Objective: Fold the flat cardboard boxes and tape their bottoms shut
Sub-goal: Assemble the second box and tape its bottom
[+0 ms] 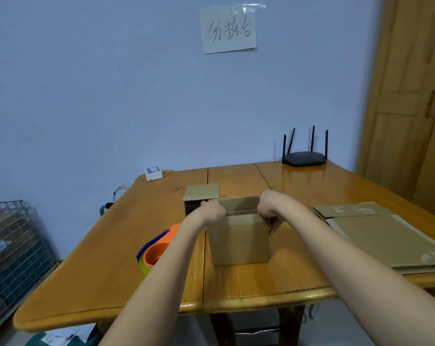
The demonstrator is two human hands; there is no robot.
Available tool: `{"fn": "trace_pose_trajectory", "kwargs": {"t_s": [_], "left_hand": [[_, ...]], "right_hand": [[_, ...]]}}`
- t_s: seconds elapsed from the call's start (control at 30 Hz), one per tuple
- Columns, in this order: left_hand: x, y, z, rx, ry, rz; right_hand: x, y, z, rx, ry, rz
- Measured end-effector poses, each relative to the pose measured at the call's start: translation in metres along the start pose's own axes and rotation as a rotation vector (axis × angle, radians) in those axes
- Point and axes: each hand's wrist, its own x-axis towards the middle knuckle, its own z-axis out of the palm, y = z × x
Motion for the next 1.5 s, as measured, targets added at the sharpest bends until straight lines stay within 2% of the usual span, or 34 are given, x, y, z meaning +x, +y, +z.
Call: {"fn": "trace_pose_trajectory", "kwargs": {"t_s": [0.1,0.3,0.4,0.47,0.5,0.57,0.63,0.77,0.9,1.03,1.13,1.23,1.3,1.4,1.5], "left_hand": [[-0.008,-0.005,-0.004,-0.074,0.028,0.013],[-0.027,-0.002,-0.009,-0.182,0.075,0.077],[-0.035,-0.001,-0.015,-0.320,0.184,0.104],[-0.041,-0.001,-0.018,-0.421,0.226,0.035],[-0.045,0.000,-0.018,-0.457,0.204,-0.053],[-0.051,0.004,-0.015,-0.401,0.122,-0.185],[-0.054,0.008,-0.009,-0.335,0.109,-0.200],[-0.047,0.020,0.001,-0.284,0.246,0.011],[-0.036,0.039,0.017,-0.351,0.355,0.157],[-0.013,0.046,0.040,-0.394,0.488,0.186],[0.006,0.047,0.050,-0.430,0.512,0.215],[0.028,0.045,0.056,-0.359,0.538,0.303],[0.040,0.042,0.063,-0.268,0.501,0.328],[0.053,0.033,0.079,-0.032,0.422,0.352],[0.062,0.024,0.090,0.263,0.358,0.300]], "right_hand": [[-0.003,-0.002,-0.002,-0.011,-0.054,0.022],[-0.004,-0.005,-0.005,0.066,-0.062,0.018],[-0.004,0.003,-0.012,0.183,-0.085,0.024],[-0.005,0.009,-0.014,0.243,-0.092,0.018],[-0.006,0.012,-0.014,0.270,-0.084,0.003],[-0.008,0.015,-0.015,0.372,-0.035,-0.036],[-0.007,0.018,-0.017,0.440,0.057,-0.077],[0.001,0.028,-0.015,0.398,0.215,-0.162],[0.018,0.040,-0.012,0.463,0.338,-0.203],[0.032,0.048,-0.004,0.476,0.483,-0.216],[0.043,0.053,-0.008,0.562,0.503,-0.228],[0.055,0.057,-0.014,0.597,0.421,-0.178],[0.064,0.060,-0.009,0.623,0.343,-0.134],[0.081,0.064,0.006,0.647,0.291,-0.116],[0.096,0.058,0.023,0.589,0.284,-0.165]]}}
